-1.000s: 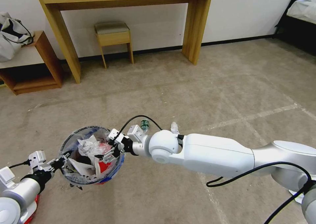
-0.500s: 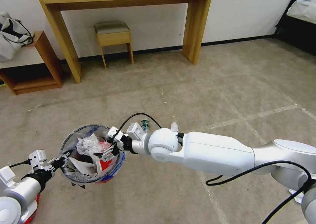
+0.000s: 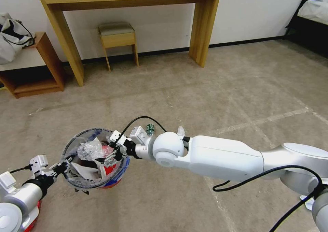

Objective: Pick up the trash bin and place the garbage on the floor into it.

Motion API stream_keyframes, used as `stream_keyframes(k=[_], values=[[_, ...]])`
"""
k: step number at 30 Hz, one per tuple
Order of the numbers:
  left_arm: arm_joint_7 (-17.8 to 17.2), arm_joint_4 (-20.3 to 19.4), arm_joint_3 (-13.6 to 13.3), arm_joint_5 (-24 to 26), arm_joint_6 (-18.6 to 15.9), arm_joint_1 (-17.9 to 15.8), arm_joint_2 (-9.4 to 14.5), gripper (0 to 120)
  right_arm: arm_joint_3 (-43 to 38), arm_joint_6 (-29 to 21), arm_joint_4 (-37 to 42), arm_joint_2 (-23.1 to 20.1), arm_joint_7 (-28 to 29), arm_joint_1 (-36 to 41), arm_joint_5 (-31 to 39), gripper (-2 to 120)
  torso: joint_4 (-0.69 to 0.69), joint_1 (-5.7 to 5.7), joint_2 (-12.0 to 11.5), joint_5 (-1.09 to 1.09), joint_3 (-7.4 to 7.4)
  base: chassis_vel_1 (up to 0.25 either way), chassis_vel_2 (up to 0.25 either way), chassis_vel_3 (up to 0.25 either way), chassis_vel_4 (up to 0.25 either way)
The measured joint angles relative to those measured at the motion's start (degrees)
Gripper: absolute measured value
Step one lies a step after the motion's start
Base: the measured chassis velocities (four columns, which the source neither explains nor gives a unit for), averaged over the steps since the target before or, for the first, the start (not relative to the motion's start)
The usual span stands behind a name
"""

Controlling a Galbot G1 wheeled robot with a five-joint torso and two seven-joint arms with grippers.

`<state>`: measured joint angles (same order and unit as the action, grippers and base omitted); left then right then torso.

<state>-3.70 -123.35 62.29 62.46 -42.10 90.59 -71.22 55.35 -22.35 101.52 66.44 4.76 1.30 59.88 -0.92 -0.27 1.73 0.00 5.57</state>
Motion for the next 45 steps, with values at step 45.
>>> stream_keyframes(k=[45], values=[[-0.09, 1.27, -0.13, -0.55, -0.04, -0.67, -0.16, 1, -1.47, -0.17, 3.04, -2.65, 0.5, -0.35, 1.16, 100, 0.0, 0.0, 0.0, 0.01, 0.0, 0.0, 0.0, 0.0, 0.0]])
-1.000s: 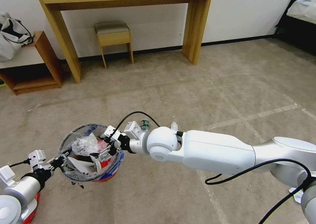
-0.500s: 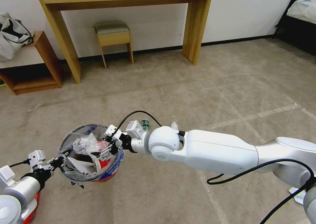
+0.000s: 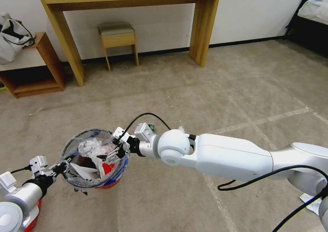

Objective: Pick up the trash bin and place the garbage on the floor into it.

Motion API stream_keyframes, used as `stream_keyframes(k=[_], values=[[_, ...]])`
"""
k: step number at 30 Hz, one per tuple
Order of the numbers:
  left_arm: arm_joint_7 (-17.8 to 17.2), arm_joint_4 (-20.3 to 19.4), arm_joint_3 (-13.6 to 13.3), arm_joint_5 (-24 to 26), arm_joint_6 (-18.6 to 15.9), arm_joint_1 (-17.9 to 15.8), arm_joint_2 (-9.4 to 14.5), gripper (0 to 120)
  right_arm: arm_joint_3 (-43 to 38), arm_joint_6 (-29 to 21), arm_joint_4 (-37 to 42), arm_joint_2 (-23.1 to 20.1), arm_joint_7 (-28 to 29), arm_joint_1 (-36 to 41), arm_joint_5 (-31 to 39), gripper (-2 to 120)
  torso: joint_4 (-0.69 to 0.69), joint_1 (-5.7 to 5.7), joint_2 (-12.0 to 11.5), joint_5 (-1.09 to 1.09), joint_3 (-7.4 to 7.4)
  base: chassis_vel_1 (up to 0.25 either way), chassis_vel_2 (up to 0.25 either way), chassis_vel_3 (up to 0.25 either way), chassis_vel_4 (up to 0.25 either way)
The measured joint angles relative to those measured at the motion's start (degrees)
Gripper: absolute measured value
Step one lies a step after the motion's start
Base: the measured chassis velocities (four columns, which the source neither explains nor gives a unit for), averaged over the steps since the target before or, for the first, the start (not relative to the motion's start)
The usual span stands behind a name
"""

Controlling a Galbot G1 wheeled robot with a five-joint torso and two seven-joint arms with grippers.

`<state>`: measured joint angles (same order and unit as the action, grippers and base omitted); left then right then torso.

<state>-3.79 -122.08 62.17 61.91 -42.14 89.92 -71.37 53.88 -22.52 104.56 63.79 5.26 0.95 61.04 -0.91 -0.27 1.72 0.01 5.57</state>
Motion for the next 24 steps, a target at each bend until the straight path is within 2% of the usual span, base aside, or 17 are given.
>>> stream_keyframes(k=[14, 24], values=[[0.03, 0.34, -0.33, 0.01, 0.01, -0.42, 0.18, 1, -1.05, 0.01, 0.11, -2.13, 0.03, 1.12, -0.24, 100, -0.01, 0.0, 0.0, -0.01, 0.0, 0.0, 0.0, 0.0, 0.0], [0.08, 0.33, -0.46, 0.02, 0.01, -0.26, 0.22, 1, -2.18, 0.3, -1.34, -2.09, -0.26, 2.59, -1.04, 100, 0.0, 0.0, 0.0, 0.0, 0.0, 0.0, 0.0, 0.0, 0.0]])
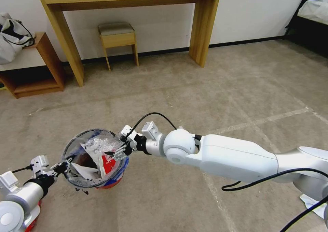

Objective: Pick up the trash bin and place the garbage on the floor into it.

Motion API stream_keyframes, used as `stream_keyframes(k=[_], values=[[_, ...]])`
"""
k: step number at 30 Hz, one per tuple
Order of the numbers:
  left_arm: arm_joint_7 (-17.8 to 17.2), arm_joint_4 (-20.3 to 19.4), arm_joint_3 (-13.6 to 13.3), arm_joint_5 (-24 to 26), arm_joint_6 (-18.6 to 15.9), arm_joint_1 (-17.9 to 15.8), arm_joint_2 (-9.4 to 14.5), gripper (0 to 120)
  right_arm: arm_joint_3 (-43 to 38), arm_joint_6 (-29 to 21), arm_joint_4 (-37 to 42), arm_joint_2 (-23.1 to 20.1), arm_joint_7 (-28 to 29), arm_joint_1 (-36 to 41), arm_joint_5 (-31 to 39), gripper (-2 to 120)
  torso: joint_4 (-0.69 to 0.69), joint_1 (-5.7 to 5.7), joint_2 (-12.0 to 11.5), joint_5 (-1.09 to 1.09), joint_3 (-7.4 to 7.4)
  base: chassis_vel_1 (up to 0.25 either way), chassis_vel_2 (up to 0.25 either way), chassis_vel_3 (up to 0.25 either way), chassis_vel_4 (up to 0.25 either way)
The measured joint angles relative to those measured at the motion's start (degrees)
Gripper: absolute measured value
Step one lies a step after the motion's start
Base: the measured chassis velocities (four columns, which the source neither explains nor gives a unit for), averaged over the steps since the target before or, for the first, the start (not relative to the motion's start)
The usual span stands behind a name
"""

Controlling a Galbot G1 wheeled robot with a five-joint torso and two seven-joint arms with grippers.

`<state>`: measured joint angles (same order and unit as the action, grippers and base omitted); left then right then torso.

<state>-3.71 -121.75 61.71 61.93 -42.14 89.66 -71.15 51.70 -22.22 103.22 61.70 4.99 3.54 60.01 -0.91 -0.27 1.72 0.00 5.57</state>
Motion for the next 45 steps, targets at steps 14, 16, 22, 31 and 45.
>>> stream_keyframes(k=[14, 16, 22, 31, 45], values=[[0.15, 0.24, -0.29, -0.29, 0.0, -0.09, -0.25, 1, 0.25, 0.19, -1.02, 0.61, -0.23, 0.11, -0.34, 100, 0.0, 0.0, 0.0, 0.0, 0.0, 0.0, 0.0, 0.0, 0.0], [0.17, 0.23, -0.29, -0.3, 0.0, -0.07, -0.28, 1, 0.53, 0.19, -1.48, 1.0, -0.23, 0.11, -0.37, 100, -0.01, 0.0, 0.0, 0.0, 0.0, 0.0, 0.0, 0.0, 0.0], [0.25, 0.13, -0.26, -0.35, 0.0, 0.16, -0.38, 1, 0.9, 0.21, -2.78, 3.13, -0.24, 0.57, -0.48, 100, 0.0, 0.0, 0.0, 0.0, 0.0, 0.0, 0.0, 0.0, 0.0], [0.25, -0.1, 0.09, -0.38, -0.01, 0.48, -0.2, 1, 1.19, 0.37, -5.43, 5.53, -0.31, 2.34, -0.81, 100, 0.0, 0.0, 0.0, -0.01, 0.0, 0.0, 0.0, 0.0, 0.0], [0.35, 0.16, -0.15, -0.32, 0.0, 0.13, -0.01, 1, 2.21, 0.23, -8.12, 8.7, -0.88, 3.23, -0.32, 100, 0.0, 0.0, 0.0, -0.01, 0.0, 0.0, 0.0, 0.0, 0.0]])
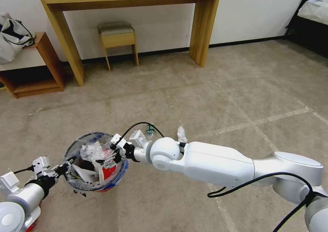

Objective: Pick up the trash bin and place the garbage on the floor into it.

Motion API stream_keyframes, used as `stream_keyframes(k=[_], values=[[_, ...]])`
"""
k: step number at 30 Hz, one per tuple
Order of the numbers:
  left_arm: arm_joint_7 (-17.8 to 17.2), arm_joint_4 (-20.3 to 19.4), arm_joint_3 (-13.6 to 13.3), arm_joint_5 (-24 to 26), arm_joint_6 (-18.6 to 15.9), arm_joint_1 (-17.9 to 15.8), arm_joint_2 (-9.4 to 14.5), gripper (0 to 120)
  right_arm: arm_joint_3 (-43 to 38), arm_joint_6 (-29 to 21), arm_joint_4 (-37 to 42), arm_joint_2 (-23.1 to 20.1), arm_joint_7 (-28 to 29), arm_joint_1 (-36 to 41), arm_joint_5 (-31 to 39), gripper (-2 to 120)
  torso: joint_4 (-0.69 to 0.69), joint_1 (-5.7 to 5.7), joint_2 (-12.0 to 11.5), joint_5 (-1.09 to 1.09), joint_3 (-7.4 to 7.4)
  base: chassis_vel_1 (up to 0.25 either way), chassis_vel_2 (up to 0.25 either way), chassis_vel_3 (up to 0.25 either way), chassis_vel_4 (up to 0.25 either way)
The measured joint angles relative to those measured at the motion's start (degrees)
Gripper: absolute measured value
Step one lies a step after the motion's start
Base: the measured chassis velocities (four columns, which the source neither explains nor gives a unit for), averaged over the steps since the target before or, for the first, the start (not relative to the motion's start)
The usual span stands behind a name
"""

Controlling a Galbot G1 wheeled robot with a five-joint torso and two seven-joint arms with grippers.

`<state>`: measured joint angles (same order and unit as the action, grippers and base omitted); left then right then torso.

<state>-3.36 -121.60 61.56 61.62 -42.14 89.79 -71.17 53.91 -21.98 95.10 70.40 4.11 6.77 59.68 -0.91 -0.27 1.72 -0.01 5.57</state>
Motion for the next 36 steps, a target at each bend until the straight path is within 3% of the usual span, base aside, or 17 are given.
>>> stream_keyframes(k=[36], values=[[0.08, 1.11, -0.9, -0.47, 0.02, -0.98, -0.36, 1, 0.41, -0.61, 3.36, -3.35, 1.41, -2.08, 0.26, 100, 0.0, 0.0, 0.0, 0.01, 0.0, 0.0, 0.0, 0.0, 0.0]])
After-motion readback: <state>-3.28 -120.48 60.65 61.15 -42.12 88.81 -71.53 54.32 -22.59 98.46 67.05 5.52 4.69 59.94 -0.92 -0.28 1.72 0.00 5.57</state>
